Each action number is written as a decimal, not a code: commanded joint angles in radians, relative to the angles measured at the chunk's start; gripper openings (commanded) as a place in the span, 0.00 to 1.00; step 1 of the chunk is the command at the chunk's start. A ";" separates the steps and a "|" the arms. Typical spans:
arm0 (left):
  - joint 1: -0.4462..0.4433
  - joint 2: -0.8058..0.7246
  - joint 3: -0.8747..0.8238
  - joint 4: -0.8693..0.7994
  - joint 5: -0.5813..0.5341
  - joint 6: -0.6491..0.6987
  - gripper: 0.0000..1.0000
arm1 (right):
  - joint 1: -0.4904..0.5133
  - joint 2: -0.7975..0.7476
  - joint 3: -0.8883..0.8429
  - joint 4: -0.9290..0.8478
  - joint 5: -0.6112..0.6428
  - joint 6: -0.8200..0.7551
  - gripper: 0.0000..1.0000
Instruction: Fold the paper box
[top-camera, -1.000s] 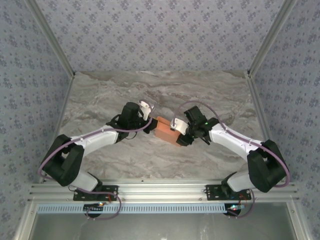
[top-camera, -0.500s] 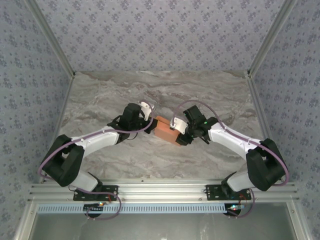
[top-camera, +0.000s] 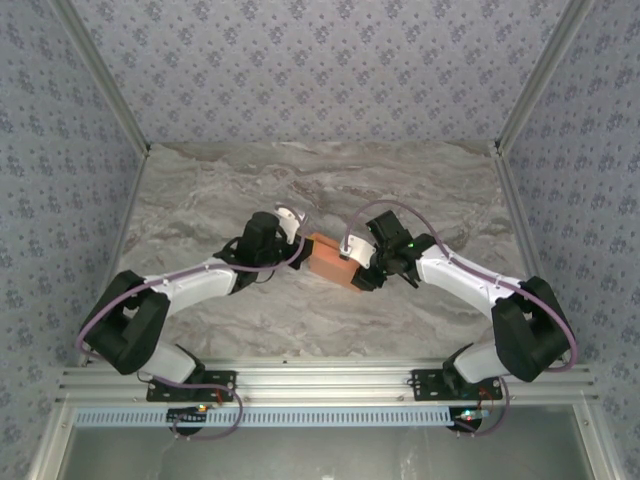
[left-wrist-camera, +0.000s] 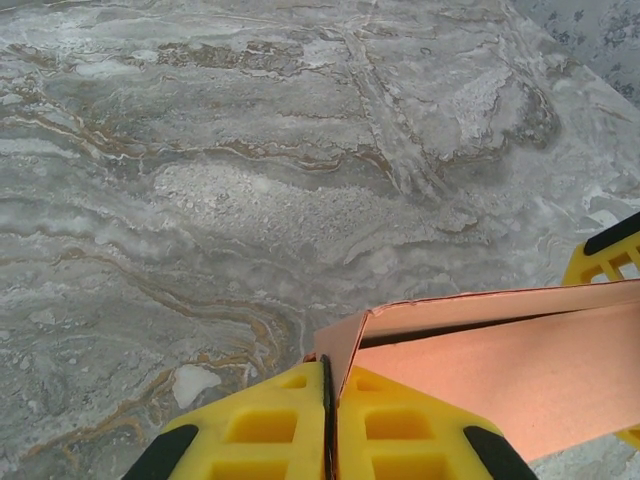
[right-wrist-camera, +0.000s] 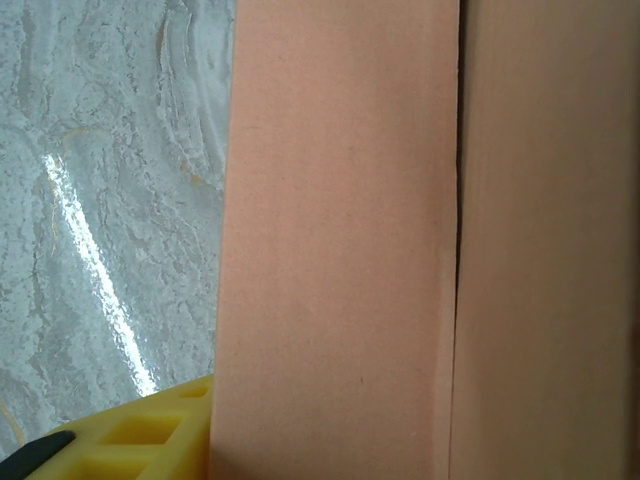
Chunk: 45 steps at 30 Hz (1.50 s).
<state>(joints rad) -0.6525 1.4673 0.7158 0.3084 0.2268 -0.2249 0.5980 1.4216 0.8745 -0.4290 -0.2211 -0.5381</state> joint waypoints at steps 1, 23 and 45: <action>-0.016 -0.008 -0.041 -0.070 -0.006 0.035 0.08 | 0.000 0.035 -0.005 -0.011 -0.002 -0.002 0.48; -0.060 0.023 -0.127 0.083 -0.109 -0.102 0.07 | -0.009 0.009 -0.017 0.043 0.020 0.050 0.52; -0.086 0.042 -0.185 0.158 -0.215 -0.054 0.03 | -0.204 -0.347 -0.146 0.065 -0.368 0.069 0.71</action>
<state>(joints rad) -0.7139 1.4853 0.5667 0.6044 0.0330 -0.3035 0.4419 1.1252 0.7509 -0.3389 -0.4633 -0.4850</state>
